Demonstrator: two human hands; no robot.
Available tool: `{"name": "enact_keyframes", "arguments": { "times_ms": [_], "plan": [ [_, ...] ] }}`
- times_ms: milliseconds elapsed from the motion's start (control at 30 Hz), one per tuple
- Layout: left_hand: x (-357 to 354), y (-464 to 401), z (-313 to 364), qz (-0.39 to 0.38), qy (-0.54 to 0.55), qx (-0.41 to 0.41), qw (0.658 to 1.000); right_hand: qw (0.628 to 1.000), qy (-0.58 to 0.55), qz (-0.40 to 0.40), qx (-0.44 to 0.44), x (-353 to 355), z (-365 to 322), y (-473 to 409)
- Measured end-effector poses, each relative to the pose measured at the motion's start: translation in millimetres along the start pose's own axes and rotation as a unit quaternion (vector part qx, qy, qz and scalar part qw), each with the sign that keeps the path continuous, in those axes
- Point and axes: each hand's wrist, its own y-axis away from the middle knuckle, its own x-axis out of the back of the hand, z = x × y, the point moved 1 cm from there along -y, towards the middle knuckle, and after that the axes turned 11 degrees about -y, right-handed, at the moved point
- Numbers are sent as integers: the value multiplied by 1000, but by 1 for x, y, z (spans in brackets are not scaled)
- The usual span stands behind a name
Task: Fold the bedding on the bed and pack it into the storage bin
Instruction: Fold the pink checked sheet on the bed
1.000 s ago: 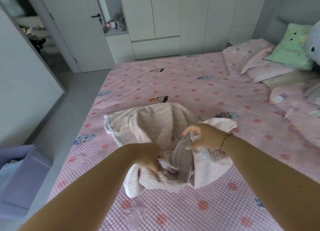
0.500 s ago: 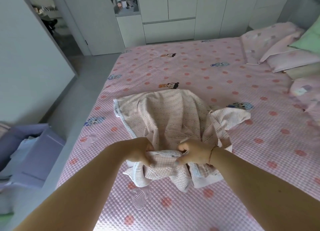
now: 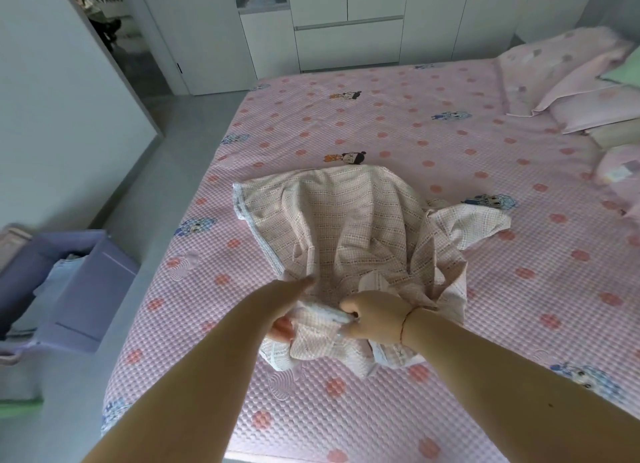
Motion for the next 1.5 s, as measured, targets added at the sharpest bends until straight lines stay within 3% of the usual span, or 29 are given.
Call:
{"name": "enact_keyframes", "arguments": {
  "times_ms": [167,367,500,600,667,733,767,833,1100,1167,1233,1333,1500],
  "plan": [
    [-31,-27,-16,4,-82,86,993,997,65,-26,38,-25,-17,6],
    [-40,-34,-30,30,145,127,981,996,44,-55,45,-39,-14,13],
    [-32,-34,-18,111,337,94,930,997,14,-62,44,-38,-17,15],
    [-25,-26,-1,120,508,49,851,997,-10,-62,39,-32,-18,16],
    [-26,-24,7,122,547,19,828,997,-12,-70,35,-29,-17,16],
    [-26,-16,16,95,531,-34,842,996,-21,-79,34,-28,-18,17],
    [-28,-14,18,74,486,-64,868,996,-27,-83,34,-28,-17,18],
    [-31,-19,18,135,415,-29,899,995,-38,-90,35,-29,-15,20],
    [-28,-30,2,142,426,-24,893,991,-47,-123,-16,-14,-4,35],
    [-24,-27,1,158,454,-54,875,994,-55,-69,-62,7,11,40],
    [-20,-21,3,143,490,-134,850,991,-86,43,-95,39,29,42],
    [-21,-10,17,99,462,-245,846,969,-154,180,-68,81,41,37],
    [-31,4,54,46,346,-351,869,960,-204,192,17,104,26,23]
  ]
}}
